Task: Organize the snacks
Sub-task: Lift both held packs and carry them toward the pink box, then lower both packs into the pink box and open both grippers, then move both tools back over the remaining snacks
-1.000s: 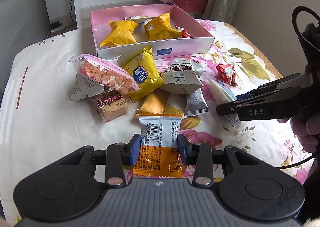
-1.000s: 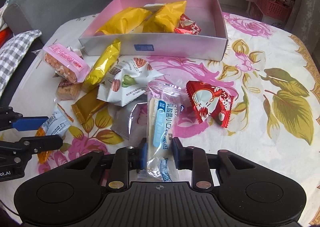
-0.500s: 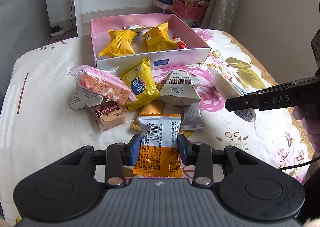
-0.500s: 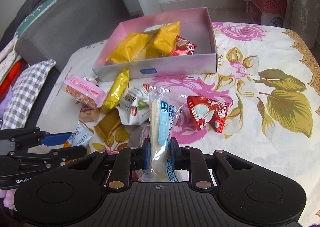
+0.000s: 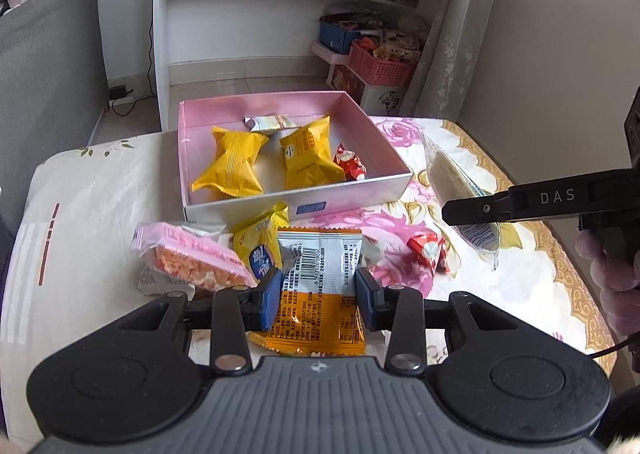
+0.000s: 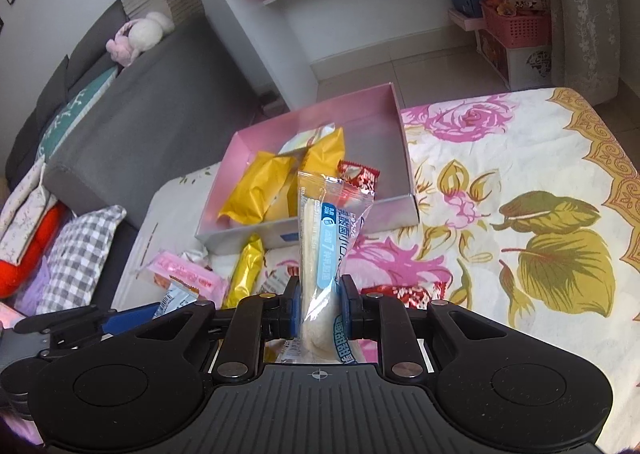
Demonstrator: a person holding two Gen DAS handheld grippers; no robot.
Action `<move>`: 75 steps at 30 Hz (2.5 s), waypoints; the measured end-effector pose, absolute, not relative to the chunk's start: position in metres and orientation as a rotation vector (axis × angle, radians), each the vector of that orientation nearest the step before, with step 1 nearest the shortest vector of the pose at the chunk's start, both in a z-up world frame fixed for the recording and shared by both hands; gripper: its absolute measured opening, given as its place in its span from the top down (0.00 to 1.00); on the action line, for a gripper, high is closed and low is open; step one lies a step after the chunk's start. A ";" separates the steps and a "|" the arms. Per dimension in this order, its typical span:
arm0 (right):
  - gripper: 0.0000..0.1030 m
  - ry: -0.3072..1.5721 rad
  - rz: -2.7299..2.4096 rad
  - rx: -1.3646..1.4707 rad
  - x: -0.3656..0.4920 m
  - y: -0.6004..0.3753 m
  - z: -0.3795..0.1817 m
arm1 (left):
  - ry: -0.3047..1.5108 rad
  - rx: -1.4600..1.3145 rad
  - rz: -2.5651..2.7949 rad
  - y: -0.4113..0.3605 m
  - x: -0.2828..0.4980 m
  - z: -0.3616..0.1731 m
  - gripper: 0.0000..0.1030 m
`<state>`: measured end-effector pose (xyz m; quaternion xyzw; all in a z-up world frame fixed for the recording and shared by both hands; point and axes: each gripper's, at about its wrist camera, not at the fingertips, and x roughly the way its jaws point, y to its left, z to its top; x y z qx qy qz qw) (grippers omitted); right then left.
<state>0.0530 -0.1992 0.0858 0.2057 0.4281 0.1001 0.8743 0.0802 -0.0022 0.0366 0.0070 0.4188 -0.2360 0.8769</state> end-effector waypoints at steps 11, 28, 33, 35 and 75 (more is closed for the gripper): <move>0.81 0.855 0.198 0.505 0.117 -0.218 0.074 | 0.932 -0.009 -0.414 -0.026 0.168 0.038 0.65; 0.81 0.818 0.197 0.483 0.177 -0.225 0.037 | 1.044 -0.014 -0.329 -0.051 0.234 -0.005 0.65; 0.81 0.806 0.195 0.522 0.186 -0.231 0.028 | 1.026 -0.008 -0.318 -0.055 0.240 -0.009 0.65; 0.81 0.798 0.189 0.535 0.188 -0.233 0.025 | 1.028 -0.016 -0.320 -0.054 0.242 -0.011 0.65; 0.11 0.750 0.163 0.359 0.094 -0.203 0.100 | 0.906 0.011 -0.373 -0.013 0.141 0.029 0.10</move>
